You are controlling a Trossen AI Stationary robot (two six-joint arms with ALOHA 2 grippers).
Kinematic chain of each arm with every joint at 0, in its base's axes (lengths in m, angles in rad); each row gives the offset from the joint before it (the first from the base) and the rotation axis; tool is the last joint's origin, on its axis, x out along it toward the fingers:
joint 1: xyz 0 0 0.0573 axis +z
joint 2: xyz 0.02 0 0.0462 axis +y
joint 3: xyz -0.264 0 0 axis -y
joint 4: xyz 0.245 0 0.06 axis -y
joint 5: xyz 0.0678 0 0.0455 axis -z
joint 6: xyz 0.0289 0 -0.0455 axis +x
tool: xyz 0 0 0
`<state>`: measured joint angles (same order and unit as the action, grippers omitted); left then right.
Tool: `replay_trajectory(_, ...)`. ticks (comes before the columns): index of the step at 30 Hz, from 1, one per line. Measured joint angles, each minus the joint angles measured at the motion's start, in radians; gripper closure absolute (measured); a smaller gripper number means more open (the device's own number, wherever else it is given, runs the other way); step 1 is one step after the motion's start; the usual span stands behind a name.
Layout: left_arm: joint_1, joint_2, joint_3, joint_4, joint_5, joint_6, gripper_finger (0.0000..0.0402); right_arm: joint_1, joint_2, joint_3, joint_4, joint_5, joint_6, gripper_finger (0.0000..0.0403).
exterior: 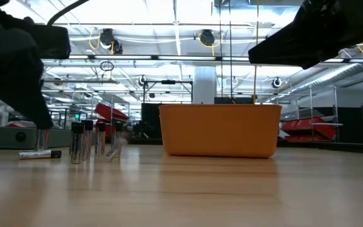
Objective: Sort batteries
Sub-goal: Put the silver battery into the yellow bin
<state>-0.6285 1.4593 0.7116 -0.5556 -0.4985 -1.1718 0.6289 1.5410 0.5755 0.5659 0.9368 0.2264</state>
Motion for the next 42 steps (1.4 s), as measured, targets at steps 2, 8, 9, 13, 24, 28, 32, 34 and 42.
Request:
replay_trajectory(2, 0.009, 0.000, 0.000, 0.000, -0.001, 0.011, 0.0199, 0.000, 0.000, 0.000, 0.000, 0.000, -0.001, 0.0271)
replay_trajectory(8, 0.031, 0.002, 0.000, 0.033, 0.002, 0.061, 0.0204, -0.001, 0.000, 0.000, 0.000, 0.000, -0.003, 0.0271)
replay_trajectory(9, 0.034, 0.005, 0.000, 0.036, 0.005, 0.061, 0.0209, -0.001, 0.000, 0.000, -0.001, 0.001, -0.003, 0.0271)
replay_trajectory(13, 0.034, 0.006, -0.001, 0.035, 0.012, 0.061, 0.0250, -0.001, 0.000, 0.000, -0.001, 0.001, -0.003, 0.0271)
replay_trajectory(24, 0.034, 0.006, -0.001, 0.043, 0.023, 0.108, 0.0349, -0.001, 0.000, 0.000, -0.001, 0.001, -0.004, 0.0271)
replay_trajectory(28, 0.039, 0.006, -0.001, 0.041, 0.022, 0.112, 0.0349, -0.001, 0.000, 0.000, -0.001, 0.001, -0.004, 0.0271)
replay_trajectory(32, 0.040, 0.007, -0.001, 0.037, -0.003, 0.132, 0.0349, -0.001, 0.000, 0.000, -0.001, 0.001, -0.004, 0.0271)
replay_trajectory(34, 0.041, 0.007, -0.001, 0.033, -0.004, 0.134, 0.0349, -0.001, 0.000, 0.000, -0.001, 0.001, -0.003, 0.0271)
replay_trajectory(42, 0.060, -0.067, 0.037, -0.092, -0.031, 0.164, 0.0349, -0.006, 0.000, 0.000, -0.001, 0.005, -0.003, 0.0271)
